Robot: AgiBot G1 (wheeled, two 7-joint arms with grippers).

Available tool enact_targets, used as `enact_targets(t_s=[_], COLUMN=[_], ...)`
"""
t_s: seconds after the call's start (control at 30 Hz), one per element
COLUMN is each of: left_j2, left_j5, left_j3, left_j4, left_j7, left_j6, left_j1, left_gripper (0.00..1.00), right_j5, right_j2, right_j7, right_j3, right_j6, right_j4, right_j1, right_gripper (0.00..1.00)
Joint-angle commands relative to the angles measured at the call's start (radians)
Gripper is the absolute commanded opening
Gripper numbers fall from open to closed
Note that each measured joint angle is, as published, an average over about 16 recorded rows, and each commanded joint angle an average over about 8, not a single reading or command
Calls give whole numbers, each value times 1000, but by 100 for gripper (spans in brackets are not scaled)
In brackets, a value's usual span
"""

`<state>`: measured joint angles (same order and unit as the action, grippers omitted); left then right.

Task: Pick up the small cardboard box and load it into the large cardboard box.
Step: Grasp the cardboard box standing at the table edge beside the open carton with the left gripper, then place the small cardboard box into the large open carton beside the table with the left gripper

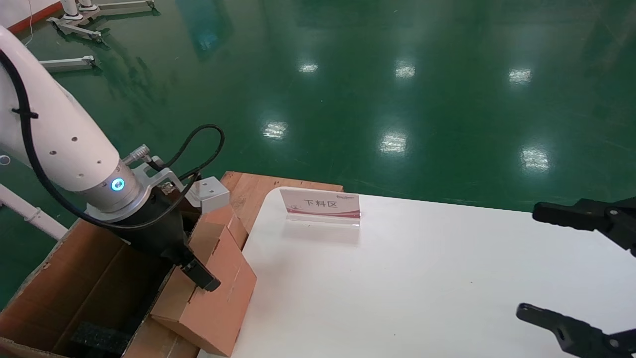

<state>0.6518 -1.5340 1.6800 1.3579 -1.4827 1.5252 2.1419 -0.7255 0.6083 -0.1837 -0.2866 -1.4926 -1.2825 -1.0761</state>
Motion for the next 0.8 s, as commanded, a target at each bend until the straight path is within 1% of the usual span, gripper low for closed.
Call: enact_targets(t_s=[0.03,0.6,0.8], left_j2=[0,3,4], left_j5=[0,0,28], left_j3=[0,-1,-18], left_j4=[0,-6,-28], left_j7=[0,1,21], left_j6=[0,1,0], left_j1=[0,-1,23], left_gripper=[0,0,0], right_j5=[0,0,0], right_j2=[0,0,0], right_j7=[0,0,0], right_j3=[0,0,0], right_j6=[0,0,0], right_j4=[0,0,0], right_j1=[0,0,0], right_gripper=[0,0,0])
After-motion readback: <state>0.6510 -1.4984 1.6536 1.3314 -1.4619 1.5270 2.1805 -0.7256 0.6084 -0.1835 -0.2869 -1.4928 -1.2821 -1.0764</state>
